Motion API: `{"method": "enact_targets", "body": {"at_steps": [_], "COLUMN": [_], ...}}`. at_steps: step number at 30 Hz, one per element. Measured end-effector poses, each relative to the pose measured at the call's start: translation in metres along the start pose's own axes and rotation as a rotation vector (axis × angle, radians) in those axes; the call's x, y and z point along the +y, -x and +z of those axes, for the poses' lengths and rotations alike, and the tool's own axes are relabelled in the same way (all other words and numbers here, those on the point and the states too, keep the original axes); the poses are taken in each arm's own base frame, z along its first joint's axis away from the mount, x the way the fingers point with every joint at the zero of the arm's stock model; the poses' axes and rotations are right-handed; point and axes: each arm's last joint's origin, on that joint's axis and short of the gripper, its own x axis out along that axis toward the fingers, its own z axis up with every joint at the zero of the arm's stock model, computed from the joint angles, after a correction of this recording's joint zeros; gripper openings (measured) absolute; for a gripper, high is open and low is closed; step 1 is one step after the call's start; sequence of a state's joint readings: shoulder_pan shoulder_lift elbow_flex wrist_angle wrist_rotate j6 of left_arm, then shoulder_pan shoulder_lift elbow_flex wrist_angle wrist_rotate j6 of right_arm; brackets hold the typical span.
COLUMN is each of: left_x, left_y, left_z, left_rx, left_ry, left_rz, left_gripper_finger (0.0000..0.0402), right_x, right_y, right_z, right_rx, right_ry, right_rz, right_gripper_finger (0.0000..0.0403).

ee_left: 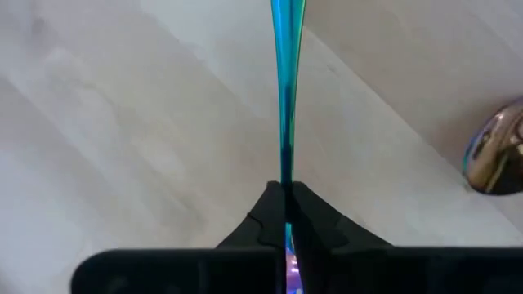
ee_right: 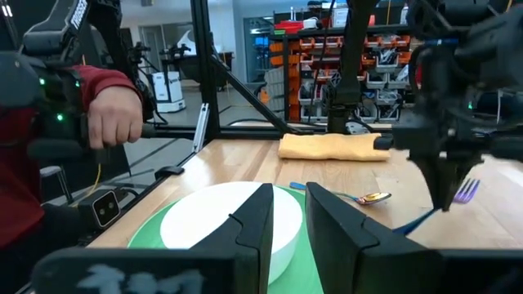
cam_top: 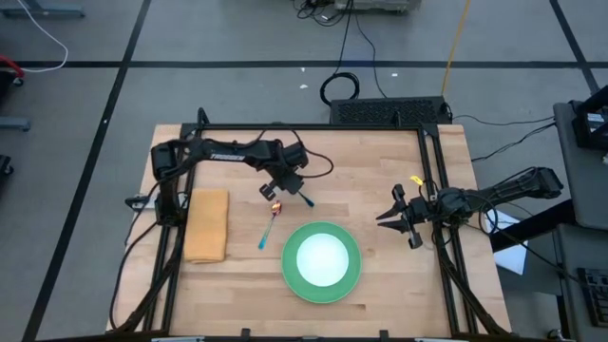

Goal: Set table place
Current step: Put the violet fork to the left of the green plate

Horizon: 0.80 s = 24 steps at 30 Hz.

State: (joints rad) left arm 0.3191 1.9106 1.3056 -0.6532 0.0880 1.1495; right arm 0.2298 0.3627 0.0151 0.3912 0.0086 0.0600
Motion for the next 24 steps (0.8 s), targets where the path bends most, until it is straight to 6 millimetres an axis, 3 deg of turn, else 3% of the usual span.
{"method": "enact_targets", "body": {"at_steps": [8,17,24], "left_x": [-0.007,-0.046,-0.089], "left_y": [0.045,0.105,0.113], "left_z": [0.007,0.034,0.061], "left_rx": [-0.019,-0.059,0.016], "left_ry": [-0.003,-0.079,-0.196], "left_rz": [0.064,0.052,-0.085], "left_gripper_finger": [0.0003,0.0002,0.0001], "right_x": [0.000,0.000,0.000], "right_y": [0.000,0.000,0.000], "right_z": [0.000,0.000,0.002], "right_rx": [0.000,0.000,-0.017], "right_ry": [-0.011,-0.012,-0.012], "right_rz": [0.000,0.000,0.001], "right_gripper_finger": [0.0066,0.0066,0.0066]}}
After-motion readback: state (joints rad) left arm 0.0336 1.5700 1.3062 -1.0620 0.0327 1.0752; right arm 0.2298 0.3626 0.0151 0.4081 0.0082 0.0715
